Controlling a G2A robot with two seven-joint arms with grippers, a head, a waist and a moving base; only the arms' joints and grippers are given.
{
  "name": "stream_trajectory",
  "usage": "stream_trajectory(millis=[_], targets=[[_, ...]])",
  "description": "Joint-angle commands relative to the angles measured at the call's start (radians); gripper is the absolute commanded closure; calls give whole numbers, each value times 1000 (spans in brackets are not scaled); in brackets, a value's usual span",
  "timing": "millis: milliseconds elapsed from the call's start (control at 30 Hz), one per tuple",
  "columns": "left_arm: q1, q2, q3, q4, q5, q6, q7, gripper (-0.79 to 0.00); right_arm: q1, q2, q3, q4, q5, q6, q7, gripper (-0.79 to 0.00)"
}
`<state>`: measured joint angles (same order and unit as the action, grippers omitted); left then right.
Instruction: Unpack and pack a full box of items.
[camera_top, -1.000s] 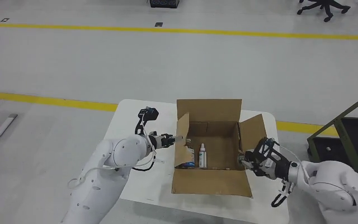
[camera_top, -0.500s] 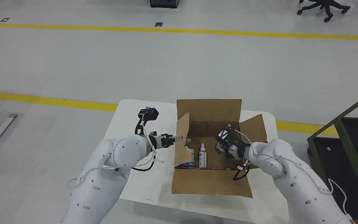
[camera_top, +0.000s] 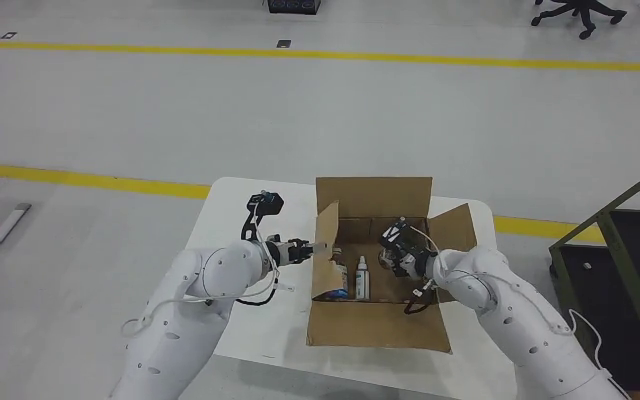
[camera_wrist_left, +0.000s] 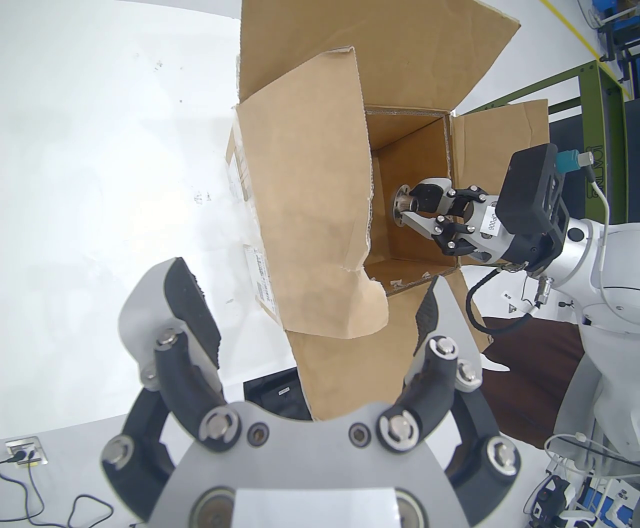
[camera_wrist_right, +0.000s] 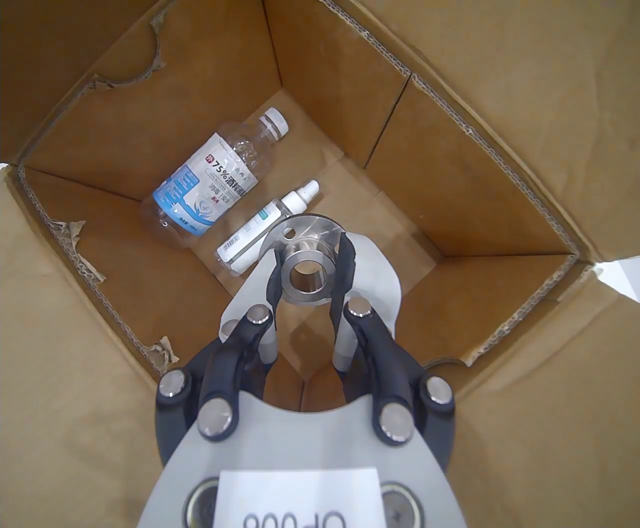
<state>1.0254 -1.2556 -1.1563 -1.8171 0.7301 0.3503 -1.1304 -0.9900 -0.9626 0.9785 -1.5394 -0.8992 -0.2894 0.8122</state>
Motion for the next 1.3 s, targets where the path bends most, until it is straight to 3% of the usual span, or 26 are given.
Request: stream_trajectory(millis=[0, 233, 633, 1033, 1067, 1100, 1267], targets=[[0, 0, 0, 0, 0, 0, 0, -785, -2, 0, 0, 1, -5, 3, -3, 0], [0, 0, 0, 0, 0, 0, 0, -785, 7, -29, -58, 62, -33, 115, -50, 0], [0, 0, 0, 0, 0, 0, 0, -785, 182, -152, -260, 347, 18, 269, -60, 0], [0, 0, 0, 0, 0, 0, 0, -785, 273, -249, -344, 584, 98, 242, -107, 0], [0, 0, 0, 0, 0, 0, 0, -785, 280, -256, -349, 601, 102, 235, -110, -34], [0, 0, 0, 0, 0, 0, 0, -785, 285, -263, -354, 618, 103, 231, -114, -175], [0, 0, 0, 0, 0, 0, 0, -785, 307, -292, -371, 683, 110, 214, -124, -200]])
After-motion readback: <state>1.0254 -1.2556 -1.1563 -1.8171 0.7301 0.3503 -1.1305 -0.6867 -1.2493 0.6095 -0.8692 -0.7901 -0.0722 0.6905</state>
